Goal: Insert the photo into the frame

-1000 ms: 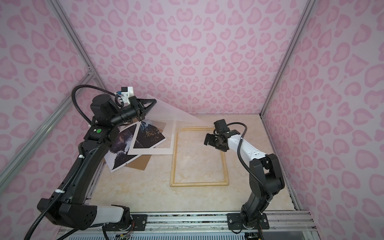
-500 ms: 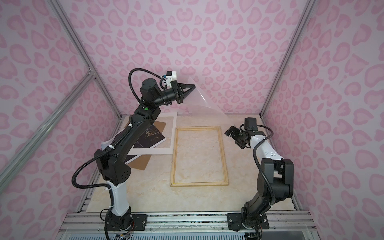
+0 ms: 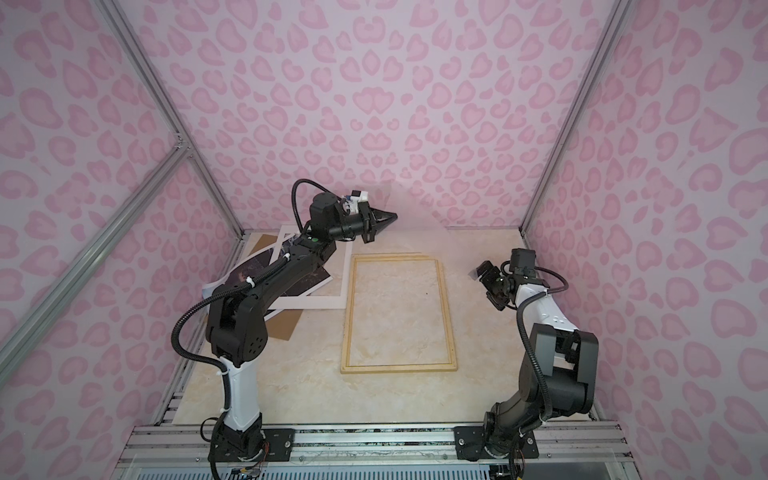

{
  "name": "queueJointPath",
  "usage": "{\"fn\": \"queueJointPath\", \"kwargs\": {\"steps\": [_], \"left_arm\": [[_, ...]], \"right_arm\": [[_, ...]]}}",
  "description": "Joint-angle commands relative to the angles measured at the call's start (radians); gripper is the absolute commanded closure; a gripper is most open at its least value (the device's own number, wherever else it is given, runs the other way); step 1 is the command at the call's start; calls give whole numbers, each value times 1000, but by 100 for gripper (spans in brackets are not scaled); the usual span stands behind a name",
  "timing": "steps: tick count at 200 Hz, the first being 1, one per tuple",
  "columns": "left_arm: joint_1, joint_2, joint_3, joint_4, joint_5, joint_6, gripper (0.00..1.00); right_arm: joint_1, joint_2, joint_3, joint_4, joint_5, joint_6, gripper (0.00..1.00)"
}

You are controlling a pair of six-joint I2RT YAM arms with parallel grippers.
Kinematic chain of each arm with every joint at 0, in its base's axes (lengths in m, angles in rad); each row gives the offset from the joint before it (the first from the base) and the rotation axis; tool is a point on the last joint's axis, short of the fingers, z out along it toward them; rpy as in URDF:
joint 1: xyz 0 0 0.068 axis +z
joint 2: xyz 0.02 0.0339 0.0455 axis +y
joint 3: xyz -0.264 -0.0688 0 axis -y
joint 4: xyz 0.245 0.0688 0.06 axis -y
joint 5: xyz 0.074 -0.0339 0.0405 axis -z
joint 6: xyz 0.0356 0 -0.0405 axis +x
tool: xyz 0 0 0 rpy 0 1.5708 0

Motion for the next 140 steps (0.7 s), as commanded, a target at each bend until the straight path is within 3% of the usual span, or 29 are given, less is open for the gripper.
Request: {"fn": "queueJointPath", "kwargs": {"steps": [1, 32, 58, 96, 140], "left_arm": [[0, -88, -160, 36, 30, 34, 97], [8, -176, -453, 20, 35, 59, 97], [8, -230, -616, -22, 34, 119, 97], [8, -297, -734, -143, -21, 220, 97], [6, -349, -831, -117, -104, 218, 97]], "right_arm": [[-10, -7, -35, 43, 13, 3, 2], [-17, -23, -103, 70, 9, -1, 2], [-14, -26, -147, 104, -35, -17, 2], [17, -20, -168, 89, -79, -86, 2], [72, 5, -209, 143, -131, -99, 4]]}}
